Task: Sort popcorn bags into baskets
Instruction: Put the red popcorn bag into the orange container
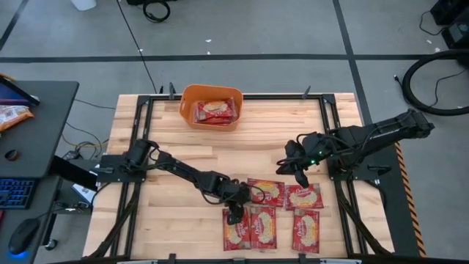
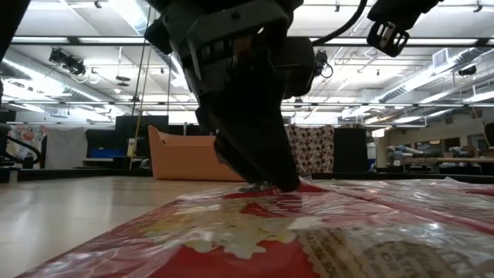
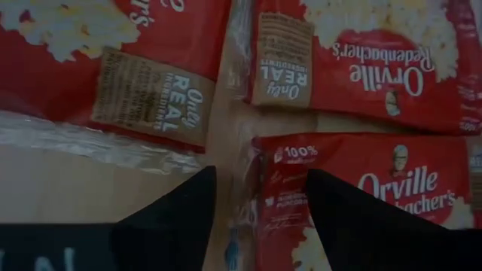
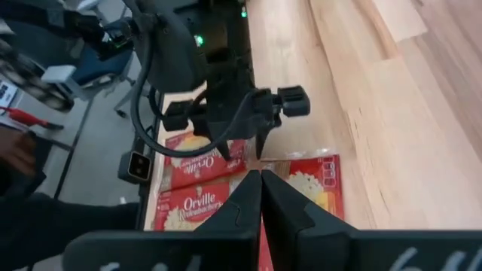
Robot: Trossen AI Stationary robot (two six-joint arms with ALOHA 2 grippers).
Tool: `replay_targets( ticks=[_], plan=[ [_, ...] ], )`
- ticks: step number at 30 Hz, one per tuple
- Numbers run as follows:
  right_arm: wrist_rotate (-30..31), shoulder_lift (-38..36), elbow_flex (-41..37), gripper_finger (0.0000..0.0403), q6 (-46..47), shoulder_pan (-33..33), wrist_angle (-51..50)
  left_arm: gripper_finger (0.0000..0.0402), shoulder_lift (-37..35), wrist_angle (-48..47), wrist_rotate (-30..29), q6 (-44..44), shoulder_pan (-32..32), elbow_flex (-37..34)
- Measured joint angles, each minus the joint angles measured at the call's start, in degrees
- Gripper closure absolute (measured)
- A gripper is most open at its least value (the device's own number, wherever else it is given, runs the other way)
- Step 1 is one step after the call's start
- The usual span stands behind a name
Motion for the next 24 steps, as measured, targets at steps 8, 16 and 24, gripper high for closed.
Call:
replay_targets(
  ticks=[8, 16, 24],
  plan=[
    [0.1, 0.0, 0.0, 0.0386, -2.2, -0.2, -1.4, 0.0342, -0.1, -0.9, -0.8, 0.1, -0.9, 0.0],
    [0.3, -0.4, 0.0, 0.0386, -3.4, -0.2, -2.0, 0.0396, -6.4, -9.2, 3.2, -0.2, 1.6, -0.2],
    [4.8, -0.6, 0.0, 0.0386, -6.6, -0.2, -0.9, 0.0398, -20.8, -25.2, -3.7, 2.7, 11.4, -0.1]
  ],
)
